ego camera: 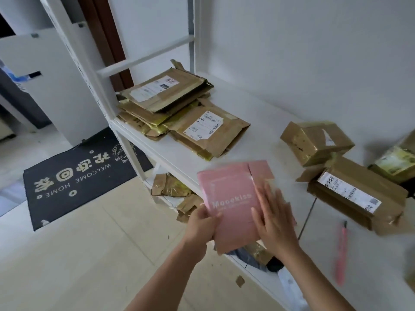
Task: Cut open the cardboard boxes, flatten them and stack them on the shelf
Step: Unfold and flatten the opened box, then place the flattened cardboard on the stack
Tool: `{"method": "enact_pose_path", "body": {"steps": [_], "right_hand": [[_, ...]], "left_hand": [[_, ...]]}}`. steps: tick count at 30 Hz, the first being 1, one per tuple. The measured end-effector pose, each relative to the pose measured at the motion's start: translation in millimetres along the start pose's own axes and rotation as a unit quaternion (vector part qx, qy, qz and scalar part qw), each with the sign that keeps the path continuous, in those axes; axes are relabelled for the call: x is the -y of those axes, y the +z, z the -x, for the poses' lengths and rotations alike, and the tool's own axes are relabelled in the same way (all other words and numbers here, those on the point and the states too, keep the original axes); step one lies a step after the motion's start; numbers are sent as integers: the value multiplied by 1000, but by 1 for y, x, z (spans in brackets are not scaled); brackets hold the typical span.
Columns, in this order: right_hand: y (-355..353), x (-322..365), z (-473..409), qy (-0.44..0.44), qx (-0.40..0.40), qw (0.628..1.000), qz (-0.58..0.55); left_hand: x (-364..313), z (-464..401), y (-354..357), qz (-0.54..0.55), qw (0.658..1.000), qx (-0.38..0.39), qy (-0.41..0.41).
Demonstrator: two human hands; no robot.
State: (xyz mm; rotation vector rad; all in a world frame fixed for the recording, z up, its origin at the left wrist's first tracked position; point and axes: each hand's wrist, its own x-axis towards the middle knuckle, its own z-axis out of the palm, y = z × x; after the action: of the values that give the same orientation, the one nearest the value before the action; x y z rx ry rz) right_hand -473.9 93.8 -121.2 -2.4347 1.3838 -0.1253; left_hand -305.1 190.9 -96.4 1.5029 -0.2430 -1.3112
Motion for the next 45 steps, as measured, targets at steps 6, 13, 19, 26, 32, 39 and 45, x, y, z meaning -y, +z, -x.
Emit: {"method": "enact_pose_path", "body": {"steps": [6, 13, 19, 26, 32, 39, 45], "right_hand": [[-44, 84, -22, 167, -332, 888, -271], [-58, 131, -134, 274, -347, 729, -522], [-57, 134, -223, 274, -280, 823, -410], [17, 134, -248, 304, -169, 914, -208], [47, 120, -247, 237, -142, 961, -24], [44, 108, -255, 222, -22, 975, -16], [-12, 100, -231, 179, 34, 983, -7]], "left_hand": [[-75, -18, -7, 139, 983, 109, 45], [-152, -60, -54, -225, 964, 30, 141], [-194, -123, -90, -524, 715, -74, 456], [-176, -234, -85, -686, 651, 109, 304], [-162, -262, -86, -742, 556, 90, 364], [-167, -261, -80, -762, 550, 106, 325], [-175, -222, -54, -776, 529, 12, 344]]}}
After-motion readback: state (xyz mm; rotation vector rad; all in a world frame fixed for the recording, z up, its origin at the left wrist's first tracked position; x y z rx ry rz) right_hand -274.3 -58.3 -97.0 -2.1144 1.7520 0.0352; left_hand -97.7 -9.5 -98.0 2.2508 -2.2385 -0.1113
